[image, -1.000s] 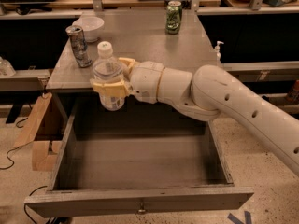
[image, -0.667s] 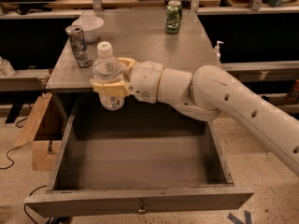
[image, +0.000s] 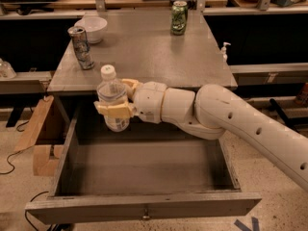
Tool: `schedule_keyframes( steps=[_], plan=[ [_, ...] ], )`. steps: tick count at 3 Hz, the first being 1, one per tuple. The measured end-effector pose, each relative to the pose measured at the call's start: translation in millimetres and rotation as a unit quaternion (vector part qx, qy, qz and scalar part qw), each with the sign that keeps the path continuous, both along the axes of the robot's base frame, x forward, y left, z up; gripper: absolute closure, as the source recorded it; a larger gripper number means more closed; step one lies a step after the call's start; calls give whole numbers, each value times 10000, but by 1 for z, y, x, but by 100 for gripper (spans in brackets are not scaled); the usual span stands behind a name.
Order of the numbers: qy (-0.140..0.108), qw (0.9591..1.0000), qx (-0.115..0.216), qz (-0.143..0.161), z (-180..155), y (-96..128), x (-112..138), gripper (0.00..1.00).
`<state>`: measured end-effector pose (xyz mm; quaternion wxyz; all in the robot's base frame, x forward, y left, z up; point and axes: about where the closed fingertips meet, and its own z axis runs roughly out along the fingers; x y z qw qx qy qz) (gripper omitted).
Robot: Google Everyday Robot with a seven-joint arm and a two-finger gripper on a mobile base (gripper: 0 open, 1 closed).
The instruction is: Place blue plastic bottle into top drawer
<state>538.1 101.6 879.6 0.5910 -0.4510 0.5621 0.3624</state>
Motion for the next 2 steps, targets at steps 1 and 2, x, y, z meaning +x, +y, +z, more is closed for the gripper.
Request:
schedule_keyframes(
  steps=[1, 2],
  plan=[
    [164, 9995, -196, 205, -47, -2, -8, 100],
    [218, 9988, -248, 356, -80, -7, -1, 100]
  ],
)
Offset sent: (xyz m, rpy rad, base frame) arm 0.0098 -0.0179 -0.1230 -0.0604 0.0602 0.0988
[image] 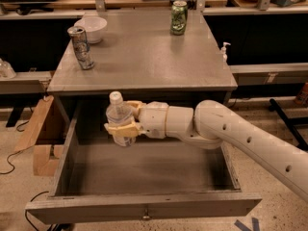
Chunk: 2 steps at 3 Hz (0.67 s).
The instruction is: Place blue plastic bottle into top drawer
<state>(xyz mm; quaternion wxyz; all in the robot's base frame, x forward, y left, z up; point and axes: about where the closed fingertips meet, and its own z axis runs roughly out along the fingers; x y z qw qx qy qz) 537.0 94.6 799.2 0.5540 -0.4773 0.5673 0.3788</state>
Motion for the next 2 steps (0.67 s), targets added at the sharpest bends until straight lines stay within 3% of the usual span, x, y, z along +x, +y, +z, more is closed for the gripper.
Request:
schedule_keyframes(
  steps=[2],
  plan=[
    [-37, 9990, -297, 339, -82, -10, 25, 100]
  ],
)
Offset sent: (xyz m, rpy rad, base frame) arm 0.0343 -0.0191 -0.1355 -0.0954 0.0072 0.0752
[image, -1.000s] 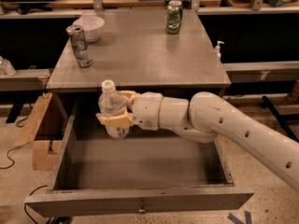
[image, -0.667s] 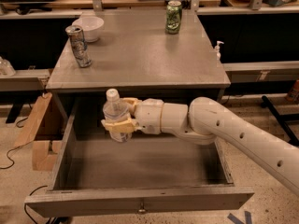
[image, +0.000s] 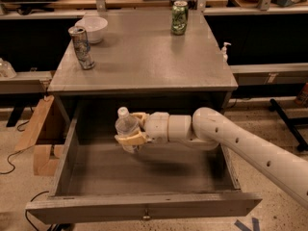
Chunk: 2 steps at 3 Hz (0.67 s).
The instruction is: Place blue plastic bottle into top drawer
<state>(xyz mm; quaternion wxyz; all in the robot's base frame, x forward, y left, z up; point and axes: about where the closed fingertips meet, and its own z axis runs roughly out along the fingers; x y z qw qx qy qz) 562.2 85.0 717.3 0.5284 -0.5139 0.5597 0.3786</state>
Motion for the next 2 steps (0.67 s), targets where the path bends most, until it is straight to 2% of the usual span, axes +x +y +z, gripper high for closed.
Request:
schedule_keyframes(
  steps=[1, 2],
  plan=[
    [230, 9997, -34, -53, -46, 6, -4, 100],
    [272, 9996, -37, -81, -43, 7, -5, 100]
  ],
)
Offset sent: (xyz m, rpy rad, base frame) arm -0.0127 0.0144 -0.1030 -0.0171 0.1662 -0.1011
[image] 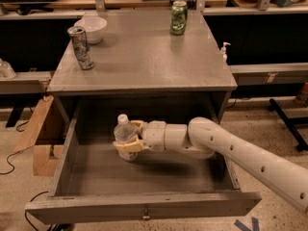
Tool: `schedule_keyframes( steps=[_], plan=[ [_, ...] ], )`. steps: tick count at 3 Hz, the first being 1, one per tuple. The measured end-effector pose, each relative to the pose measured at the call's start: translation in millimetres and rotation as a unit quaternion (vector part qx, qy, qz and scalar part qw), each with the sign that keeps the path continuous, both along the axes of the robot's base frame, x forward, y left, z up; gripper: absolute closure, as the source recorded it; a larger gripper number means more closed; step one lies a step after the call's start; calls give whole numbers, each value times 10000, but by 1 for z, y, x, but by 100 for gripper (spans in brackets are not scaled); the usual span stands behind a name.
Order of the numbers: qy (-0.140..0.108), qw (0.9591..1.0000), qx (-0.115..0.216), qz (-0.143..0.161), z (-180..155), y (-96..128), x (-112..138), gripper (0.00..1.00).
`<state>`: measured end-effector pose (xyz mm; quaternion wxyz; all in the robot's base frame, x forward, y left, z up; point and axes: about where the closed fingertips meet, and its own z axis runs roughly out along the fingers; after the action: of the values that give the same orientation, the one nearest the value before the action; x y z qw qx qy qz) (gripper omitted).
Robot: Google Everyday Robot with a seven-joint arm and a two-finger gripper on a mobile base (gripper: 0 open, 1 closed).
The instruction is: Place blue plastic bottle into top drawer
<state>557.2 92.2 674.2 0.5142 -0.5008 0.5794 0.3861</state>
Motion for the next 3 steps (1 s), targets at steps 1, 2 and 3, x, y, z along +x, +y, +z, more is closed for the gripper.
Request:
schedule_keyframes(
  steps=[1, 2, 3],
  plan=[
    [0, 10000, 0, 0, 4, 0, 0, 82],
    [0, 10000, 3, 17, 4, 2, -1, 59],
    [0, 10000, 7, 37, 4, 4, -2, 35]
  ],
)
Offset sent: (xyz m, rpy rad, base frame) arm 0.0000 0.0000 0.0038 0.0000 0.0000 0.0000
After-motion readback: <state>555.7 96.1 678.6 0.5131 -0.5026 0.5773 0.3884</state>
